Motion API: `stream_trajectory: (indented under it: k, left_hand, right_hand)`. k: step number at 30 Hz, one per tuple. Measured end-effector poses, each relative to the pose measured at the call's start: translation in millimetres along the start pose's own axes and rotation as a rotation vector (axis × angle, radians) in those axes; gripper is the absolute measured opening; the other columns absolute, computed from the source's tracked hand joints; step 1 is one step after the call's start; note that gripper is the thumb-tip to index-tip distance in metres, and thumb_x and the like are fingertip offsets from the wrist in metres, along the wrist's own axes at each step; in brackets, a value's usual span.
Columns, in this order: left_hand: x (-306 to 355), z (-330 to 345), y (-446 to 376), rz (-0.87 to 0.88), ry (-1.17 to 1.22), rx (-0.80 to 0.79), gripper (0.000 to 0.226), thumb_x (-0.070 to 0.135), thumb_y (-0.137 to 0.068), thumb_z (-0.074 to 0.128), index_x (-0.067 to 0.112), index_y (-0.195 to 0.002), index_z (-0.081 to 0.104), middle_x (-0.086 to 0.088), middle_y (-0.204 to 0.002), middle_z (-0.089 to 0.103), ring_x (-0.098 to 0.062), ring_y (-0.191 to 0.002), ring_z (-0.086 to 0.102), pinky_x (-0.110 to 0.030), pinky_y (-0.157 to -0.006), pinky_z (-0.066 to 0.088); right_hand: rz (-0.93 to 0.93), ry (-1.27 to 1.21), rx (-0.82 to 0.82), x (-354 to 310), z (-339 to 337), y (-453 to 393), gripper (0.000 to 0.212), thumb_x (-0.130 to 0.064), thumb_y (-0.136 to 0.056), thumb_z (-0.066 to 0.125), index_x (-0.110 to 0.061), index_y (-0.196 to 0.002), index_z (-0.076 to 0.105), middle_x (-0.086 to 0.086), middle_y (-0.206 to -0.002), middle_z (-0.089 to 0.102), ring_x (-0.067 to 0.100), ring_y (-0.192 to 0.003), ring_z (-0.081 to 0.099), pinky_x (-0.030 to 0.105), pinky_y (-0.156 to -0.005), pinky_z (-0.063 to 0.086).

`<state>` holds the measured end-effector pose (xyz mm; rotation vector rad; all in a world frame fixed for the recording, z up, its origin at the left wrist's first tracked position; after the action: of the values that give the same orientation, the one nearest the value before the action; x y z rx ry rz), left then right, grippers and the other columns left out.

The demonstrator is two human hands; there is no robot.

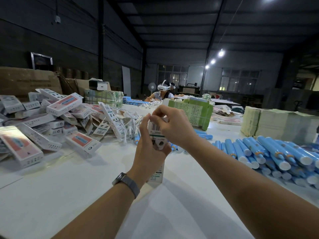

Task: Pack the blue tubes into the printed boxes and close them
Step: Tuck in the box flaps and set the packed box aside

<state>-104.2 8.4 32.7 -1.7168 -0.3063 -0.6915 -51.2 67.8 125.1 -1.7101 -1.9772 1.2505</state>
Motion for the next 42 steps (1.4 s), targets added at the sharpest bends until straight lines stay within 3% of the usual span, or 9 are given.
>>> stream_trajectory:
  k: [4, 8, 12, 17, 21, 27, 31, 38, 42]
  left_hand:
    - [-2, 0, 0, -0.024, 0.009, -0.006, 0.112, -0.003, -0.08, 0.073, 0.07, -0.131, 0.007, 0.023, -0.118, 0.051, 0.009, -0.096, 0.064, -0.017, -0.075, 0.056]
    - [0, 0, 0, -0.027, 0.015, -0.003, 0.111, -0.003, -0.079, 0.074, 0.066, -0.134, 0.007, 0.006, -0.127, 0.056, -0.002, -0.099, 0.066, -0.028, -0.081, 0.057]
    - [0, 0, 0, 0.002, 0.012, -0.001, 0.115, -0.004, -0.079, 0.074, 0.072, -0.132, 0.006, 0.029, -0.117, 0.048, 0.017, -0.096, 0.06, -0.008, -0.074, 0.051]
    - [1, 0, 1, 0.003, 0.032, -0.002, 0.103, -0.008, -0.078, 0.072, 0.058, -0.135, 0.016, 0.031, -0.115, 0.051, 0.014, -0.096, 0.062, -0.01, -0.074, 0.053]
    - [5, -1, 1, 0.017, 0.05, 0.01, 0.092, -0.008, -0.077, 0.074, 0.046, -0.131, 0.022, 0.044, -0.109, 0.054, 0.005, -0.098, 0.065, -0.023, -0.078, 0.059]
    - [14, -5, 0, 0.07, 0.068, 0.036, 0.096, -0.001, -0.075, 0.082, 0.06, -0.121, 0.023, 0.038, -0.113, 0.057, 0.004, -0.099, 0.066, -0.01, -0.073, 0.052]
    - [10, -4, -1, 0.053, 0.078, 0.027, 0.091, 0.003, -0.074, 0.082, 0.057, -0.12, 0.025, 0.035, -0.11, 0.06, -0.002, -0.097, 0.069, -0.014, -0.073, 0.054]
    - [11, -2, -1, 0.074, 0.05, 0.039, 0.085, -0.005, -0.074, 0.081, 0.032, -0.129, 0.028, 0.014, -0.113, 0.06, -0.009, -0.094, 0.07, -0.034, -0.07, 0.062]
    - [11, -3, -1, 0.075, 0.019, 0.06, 0.084, -0.007, -0.074, 0.076, 0.034, -0.128, 0.028, 0.025, -0.111, 0.057, -0.007, -0.095, 0.068, -0.035, -0.069, 0.062]
  right_hand:
    - [0.006, 0.004, -0.016, 2, 1, -3, 0.008, -0.023, -0.096, 0.063, -0.021, -0.088, 0.064, -0.002, -0.083, 0.069, 0.017, -0.079, 0.064, 0.037, -0.071, 0.054]
    - [0.007, 0.011, -0.014, 2, 1, -3, 0.009, -0.024, -0.096, 0.062, -0.022, -0.087, 0.062, -0.002, -0.083, 0.07, 0.016, -0.079, 0.064, 0.038, -0.071, 0.056]
    - [0.03, -0.009, -0.011, 3, 1, -1, 0.013, -0.026, -0.094, 0.064, -0.026, -0.081, 0.062, -0.009, -0.076, 0.066, 0.009, -0.071, 0.061, 0.028, -0.063, 0.05]
    - [0.088, -0.062, -0.011, 7, 1, 1, 0.015, -0.03, -0.093, 0.066, -0.025, -0.078, 0.065, -0.007, -0.076, 0.068, 0.01, -0.068, 0.061, 0.033, -0.064, 0.053]
    - [0.072, -0.077, 0.008, 7, -1, 4, 0.013, -0.03, -0.094, 0.066, -0.024, -0.082, 0.069, -0.005, -0.081, 0.071, 0.016, -0.076, 0.066, 0.037, -0.067, 0.056]
    - [0.034, -0.083, 0.093, 13, -1, 12, 0.01, -0.031, -0.093, 0.067, -0.021, -0.095, 0.067, -0.006, -0.087, 0.071, 0.014, -0.082, 0.066, 0.031, -0.068, 0.054]
    - [0.024, -0.124, 0.154, 17, -2, 16, 0.016, -0.034, -0.09, 0.07, -0.022, -0.092, 0.058, -0.01, -0.084, 0.067, 0.011, -0.08, 0.065, 0.036, -0.069, 0.054]
    - [0.076, -0.125, 0.34, 32, -6, 30, 0.022, -0.046, -0.088, 0.069, -0.027, -0.088, 0.058, -0.01, -0.088, 0.073, 0.009, -0.079, 0.069, 0.042, -0.069, 0.056]
    - [0.119, -0.17, 0.388, 38, -7, 34, 0.024, -0.048, -0.086, 0.069, -0.024, -0.089, 0.065, -0.013, -0.093, 0.074, 0.001, -0.088, 0.067, 0.042, -0.074, 0.057]
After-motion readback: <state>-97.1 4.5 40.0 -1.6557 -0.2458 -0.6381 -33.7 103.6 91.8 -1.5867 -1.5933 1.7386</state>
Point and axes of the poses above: each hand's wrist, its own y-axis away from the middle knuckle, its own z-axis out of the palm, x = y × z, the point moved 10 cm from there along -y, towards the middle knuckle
